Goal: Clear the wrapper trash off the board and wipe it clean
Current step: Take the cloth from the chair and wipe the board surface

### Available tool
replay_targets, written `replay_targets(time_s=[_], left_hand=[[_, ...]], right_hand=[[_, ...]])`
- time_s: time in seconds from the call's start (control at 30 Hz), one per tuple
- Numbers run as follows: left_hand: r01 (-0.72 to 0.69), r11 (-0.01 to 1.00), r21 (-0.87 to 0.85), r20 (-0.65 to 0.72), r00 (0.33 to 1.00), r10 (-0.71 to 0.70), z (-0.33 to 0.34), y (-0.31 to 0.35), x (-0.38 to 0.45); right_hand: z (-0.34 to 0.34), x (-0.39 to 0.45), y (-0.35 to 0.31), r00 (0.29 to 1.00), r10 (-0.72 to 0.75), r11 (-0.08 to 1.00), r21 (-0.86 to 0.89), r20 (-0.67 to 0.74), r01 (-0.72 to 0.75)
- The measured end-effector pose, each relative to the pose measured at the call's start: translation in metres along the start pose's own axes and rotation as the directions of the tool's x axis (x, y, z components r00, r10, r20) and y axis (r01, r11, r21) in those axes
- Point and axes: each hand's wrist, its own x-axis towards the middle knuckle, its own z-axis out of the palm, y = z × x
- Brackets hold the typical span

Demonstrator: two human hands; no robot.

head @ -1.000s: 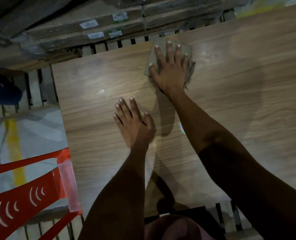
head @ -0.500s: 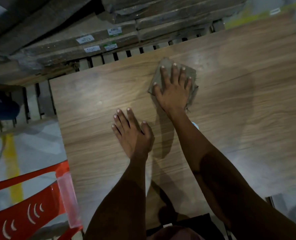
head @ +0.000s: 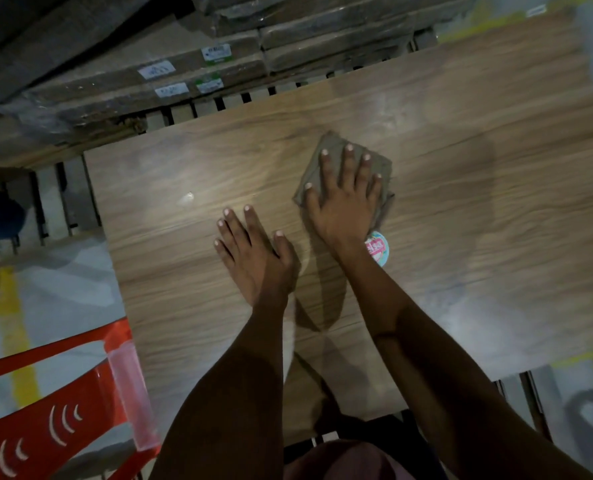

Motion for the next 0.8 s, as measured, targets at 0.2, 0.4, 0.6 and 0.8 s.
replay_targets(time_s=[0.2, 0.4, 0.6, 0.8], left_hand=[[0.003, 1.0, 0.009, -0.001, 1.0, -0.003, -0.001, 0.003, -0.001], [0.001, 1.0, 0.011, -0.006, 1.0, -0.001, -0.003, 0.005, -0.001], [-0.002, 1.0, 0.011, -0.005, 1.0, 0.002, 0.0, 0.002, -0.001], [0.005, 1.0, 0.011, -0.01, 1.0, -0.005, 0.0, 0.001, -0.001]], right_hand=[[0.004, -0.027, 0.008, 0.969, -0.247, 0.969, 0.031, 0.028, 0.246], [-0.008, -0.018, 0.037, 0.999, -0.03, 1.0, 0.011, 0.027, 0.03], [0.0, -0.067, 0.01, 0.983, -0.173, 0.985, 0.037, 0.062, 0.171], [-0.011, -0.068, 0.054, 0.996, -0.062, 0.998, 0.027, 0.061, 0.06]])
